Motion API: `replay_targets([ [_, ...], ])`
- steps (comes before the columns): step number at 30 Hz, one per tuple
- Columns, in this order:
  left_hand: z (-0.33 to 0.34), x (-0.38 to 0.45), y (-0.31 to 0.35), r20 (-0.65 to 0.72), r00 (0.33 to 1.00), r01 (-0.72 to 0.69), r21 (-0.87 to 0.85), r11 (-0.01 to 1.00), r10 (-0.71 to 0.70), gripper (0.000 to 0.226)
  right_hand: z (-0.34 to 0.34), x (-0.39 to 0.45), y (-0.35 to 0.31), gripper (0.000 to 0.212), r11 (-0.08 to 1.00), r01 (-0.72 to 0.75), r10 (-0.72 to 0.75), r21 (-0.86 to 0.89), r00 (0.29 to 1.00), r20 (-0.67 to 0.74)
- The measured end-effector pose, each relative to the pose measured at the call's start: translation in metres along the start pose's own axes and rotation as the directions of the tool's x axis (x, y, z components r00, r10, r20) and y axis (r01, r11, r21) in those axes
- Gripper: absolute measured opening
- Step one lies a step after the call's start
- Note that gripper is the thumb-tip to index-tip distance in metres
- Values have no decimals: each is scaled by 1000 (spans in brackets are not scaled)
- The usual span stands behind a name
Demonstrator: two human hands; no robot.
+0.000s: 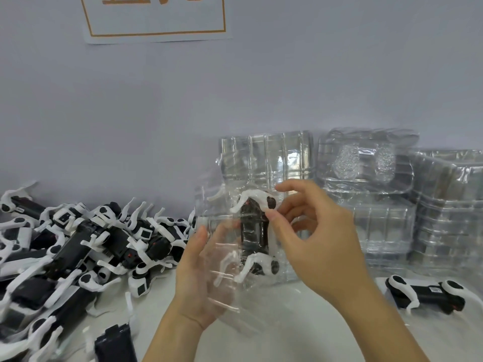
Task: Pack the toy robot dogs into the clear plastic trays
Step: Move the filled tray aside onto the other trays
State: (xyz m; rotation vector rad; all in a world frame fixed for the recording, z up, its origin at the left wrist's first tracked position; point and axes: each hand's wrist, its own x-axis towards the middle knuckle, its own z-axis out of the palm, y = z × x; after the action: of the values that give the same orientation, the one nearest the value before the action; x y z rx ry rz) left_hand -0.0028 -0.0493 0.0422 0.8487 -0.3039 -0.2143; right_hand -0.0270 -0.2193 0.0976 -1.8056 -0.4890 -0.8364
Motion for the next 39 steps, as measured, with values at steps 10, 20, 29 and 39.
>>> replay_targets([
  [10, 4, -1, 9, -150, 989, -1, -15, 1000, -2, 91, -13, -2, 4, 32, 971, -140, 210, -194, 887, 411],
  [20, 6, -2, 20, -48, 992, -108, 193, 975, 119, 74, -9, -1, 14, 29, 969, -183, 230, -163, 910, 344],
  [29, -6, -4, 30, 98, 995, -74, 904, 420, -37, 62, -69, 3, 42, 13, 826, -316, 519, -467, 749, 412],
  [39, -5, 5, -6, 11, 970, -72, 968, -241, -244, 87, -59, -1, 59, 15, 690, -249, 546, -680, 795, 263],
])
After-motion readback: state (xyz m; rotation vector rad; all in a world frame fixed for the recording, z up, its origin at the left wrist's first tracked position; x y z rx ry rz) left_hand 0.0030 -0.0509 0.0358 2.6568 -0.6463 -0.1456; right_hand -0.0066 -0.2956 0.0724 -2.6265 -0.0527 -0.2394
